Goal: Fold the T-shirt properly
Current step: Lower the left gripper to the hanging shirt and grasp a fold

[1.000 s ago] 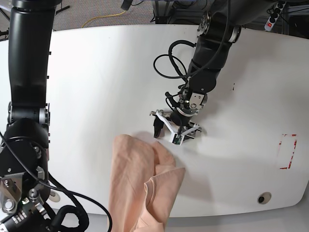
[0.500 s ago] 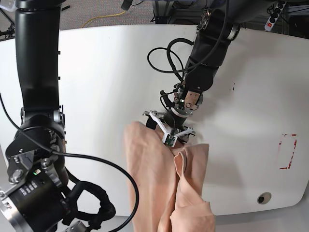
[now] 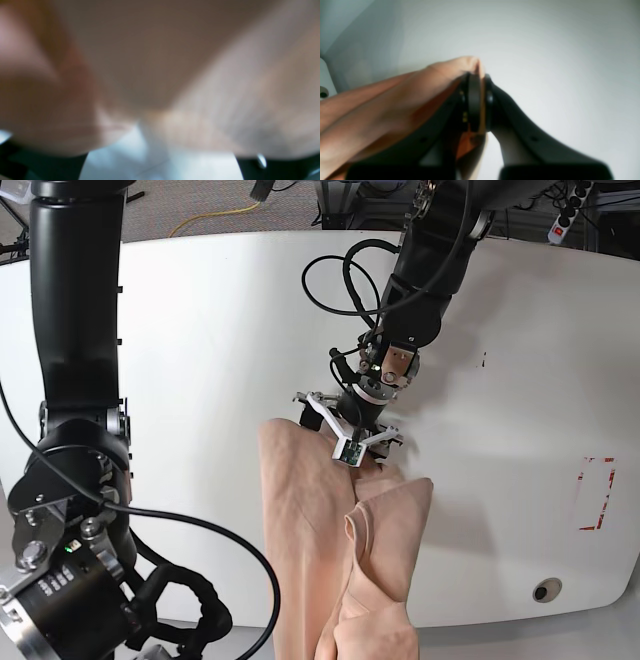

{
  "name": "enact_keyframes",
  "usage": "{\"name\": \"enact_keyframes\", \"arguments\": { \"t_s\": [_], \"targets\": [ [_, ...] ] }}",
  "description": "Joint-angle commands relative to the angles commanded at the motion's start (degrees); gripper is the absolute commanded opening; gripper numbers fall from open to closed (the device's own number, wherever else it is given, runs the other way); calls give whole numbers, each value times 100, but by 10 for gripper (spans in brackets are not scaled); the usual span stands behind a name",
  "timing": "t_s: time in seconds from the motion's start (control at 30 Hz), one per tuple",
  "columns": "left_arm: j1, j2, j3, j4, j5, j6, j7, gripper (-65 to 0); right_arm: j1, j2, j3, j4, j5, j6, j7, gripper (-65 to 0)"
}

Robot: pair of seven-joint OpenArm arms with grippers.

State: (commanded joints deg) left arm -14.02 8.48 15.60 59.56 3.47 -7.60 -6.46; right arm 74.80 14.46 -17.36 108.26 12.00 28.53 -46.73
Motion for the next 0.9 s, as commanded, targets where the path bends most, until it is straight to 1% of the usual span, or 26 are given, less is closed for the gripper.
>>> {"name": "enact_keyframes", "arguments": {
  "t_s": [0.1, 0.23, 0.33, 0.4, 0.47, 0.63, 0.77, 0.8, 0.9],
  "targets": [
    [70, -26, -18, 70, 9, 0, 0, -224, 0, 53, 9, -114, 0, 0, 9, -650],
    [70, -211, -26, 79, 0, 0, 0, -224, 0, 62, 9, -105, 0, 0, 9, -650],
    [88, -246, -35, 79, 0, 0, 0, -224, 0, 62, 9, -97, 0, 0, 9, -650],
    [176, -396, -35, 79, -18, 0, 0, -224, 0, 62, 9, -97, 0, 0, 9, -650],
    [220, -475, -35, 79, -26, 0, 0, -222, 0, 53, 9, -105, 0, 0, 9, -650],
    [185, -475, -35, 26, -26, 0, 0, -222, 0, 26, 9, -97, 0, 0, 9, -650],
    [-62, -457, -9, -343, -18, 0, 0, -222, 0, 9, 9, -105, 0, 0, 9, -650],
    [-141, -440, -9, -457, -26, 0, -9, -222, 0, 0, 9, -105, 0, 0, 9, -650],
    [-360, -255, -26, -809, -26, 0, -18, -222, 0, 0, 9, -114, 0, -9, 9, -650]
  ]
}}
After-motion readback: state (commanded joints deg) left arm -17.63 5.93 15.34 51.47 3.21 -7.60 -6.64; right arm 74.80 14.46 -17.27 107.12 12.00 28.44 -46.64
